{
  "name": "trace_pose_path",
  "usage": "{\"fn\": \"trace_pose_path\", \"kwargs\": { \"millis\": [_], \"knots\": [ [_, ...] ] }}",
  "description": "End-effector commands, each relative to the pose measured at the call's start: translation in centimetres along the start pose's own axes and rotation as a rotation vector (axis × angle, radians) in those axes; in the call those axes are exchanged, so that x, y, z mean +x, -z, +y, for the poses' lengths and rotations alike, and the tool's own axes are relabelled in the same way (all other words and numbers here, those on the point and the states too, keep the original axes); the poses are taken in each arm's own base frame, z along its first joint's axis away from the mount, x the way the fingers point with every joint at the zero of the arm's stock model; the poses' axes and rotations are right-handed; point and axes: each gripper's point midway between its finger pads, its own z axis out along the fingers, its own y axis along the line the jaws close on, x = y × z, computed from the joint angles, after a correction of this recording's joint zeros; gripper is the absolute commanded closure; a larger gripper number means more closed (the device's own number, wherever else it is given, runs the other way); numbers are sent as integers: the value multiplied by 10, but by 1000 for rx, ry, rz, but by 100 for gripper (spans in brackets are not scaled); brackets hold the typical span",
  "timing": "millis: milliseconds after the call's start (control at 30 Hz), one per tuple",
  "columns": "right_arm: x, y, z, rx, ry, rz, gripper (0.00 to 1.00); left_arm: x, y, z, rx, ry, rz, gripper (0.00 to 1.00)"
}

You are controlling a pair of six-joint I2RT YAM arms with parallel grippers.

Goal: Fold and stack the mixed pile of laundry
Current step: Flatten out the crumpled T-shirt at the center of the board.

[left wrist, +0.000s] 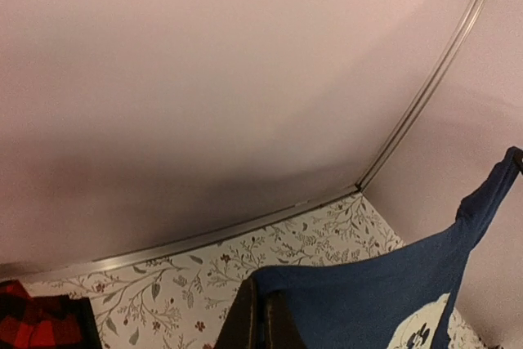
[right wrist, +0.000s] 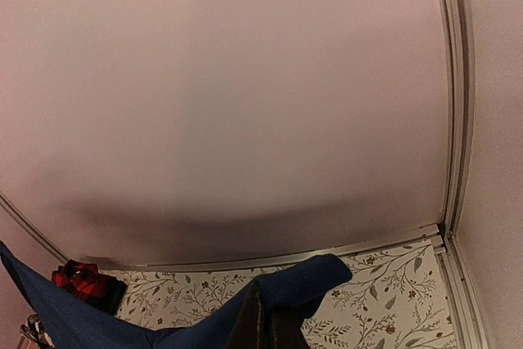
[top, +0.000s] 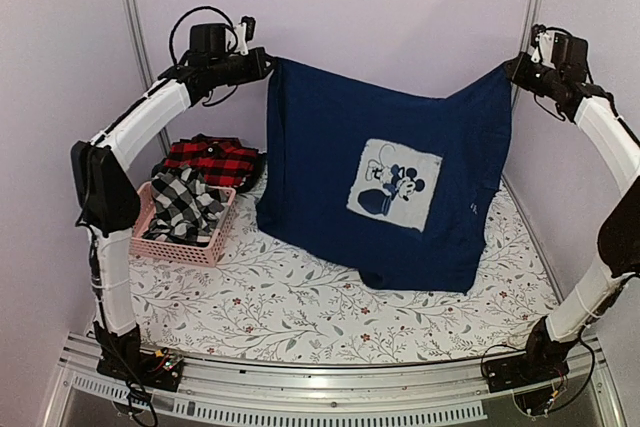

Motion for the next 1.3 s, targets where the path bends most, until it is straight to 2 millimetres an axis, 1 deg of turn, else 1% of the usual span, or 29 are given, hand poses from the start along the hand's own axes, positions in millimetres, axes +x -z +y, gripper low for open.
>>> {"fn": "trace_pose_path", "kwargs": {
  "millis": [0,33,67,100,133,200,233,267,300,367,400,433,500,567,667,733,767,833,900,933,1000,1033,1100,1133,1167,1233,1267],
  "knots": [
    [-138,50,60,-133,59,-332,100,-136,42,-11,167,-11,-325,100],
    [-156,56,68,-151,72,-376,100,-152,50,-13,199,-19,-382,100],
    [-176,66,80,-177,93,-425,100,-167,61,-15,227,-35,-438,100],
    [-188,67,83,-181,115,-456,100,-177,72,-19,248,-61,-491,100],
    [-204,76,90,-187,131,-504,100,-183,80,-20,241,-85,-536,100],
    [-219,79,92,-182,167,-571,100,-183,90,-15,202,-121,-584,100],
    [-222,78,91,-177,190,-595,100,-176,87,-10,186,-132,-575,100],
    [-216,69,89,-178,215,-594,100,-166,80,-5,172,-140,-550,100],
    [-211,63,87,-181,236,-595,100,-153,69,3,161,-136,-513,100],
    [-188,39,77,-174,253,-534,100,-118,44,18,169,-129,-430,100],
    [-166,19,68,-177,258,-472,100,-97,30,28,171,-112,-385,100],
    [-139,-2,57,-175,258,-414,100,-75,17,36,180,-92,-343,100],
    [-93,-22,38,-163,247,-347,100,-26,-12,53,195,-51,-244,100],
    [-49,-33,22,-160,228,-276,100,24,-39,74,180,-4,-137,100],
    [17,-46,3,-149,197,-150,100,89,-63,95,158,50,-18,100],
    [53,-49,-9,-136,179,-82,100,122,-72,105,135,72,36,100],
    [67,-49,-14,-131,171,-55,100,135,-75,108,131,86,59,100],
    [87,-50,-21,-122,163,-14,100,155,-78,111,123,109,97,100],
    [100,-49,-24,-118,161,25,100,166,-79,109,124,120,124,100],
    [102,-48,-24,-115,164,37,100,170,-78,107,124,124,136,100],
    [105,-44,-21,-126,162,64,100,169,-71,100,133,127,145,100],
    [104,-38,-17,-138,159,74,100,166,-66,95,134,126,146,100],
    [111,-26,-12,-151,141,117,100,172,-52,85,135,129,170,100],
    [111,-16,-9,-153,131,127,100,170,-42,77,143,125,176,100],
    [122,-9,-12,-141,114,160,100,174,-33,70,147,124,189,100],
    [141,10,-11,-144,70,202,100,185,-14,61,141,132,232,100],
    [146,25,-7,-154,47,209,100,189,-3,55,138,141,249,100]
  ]
}}
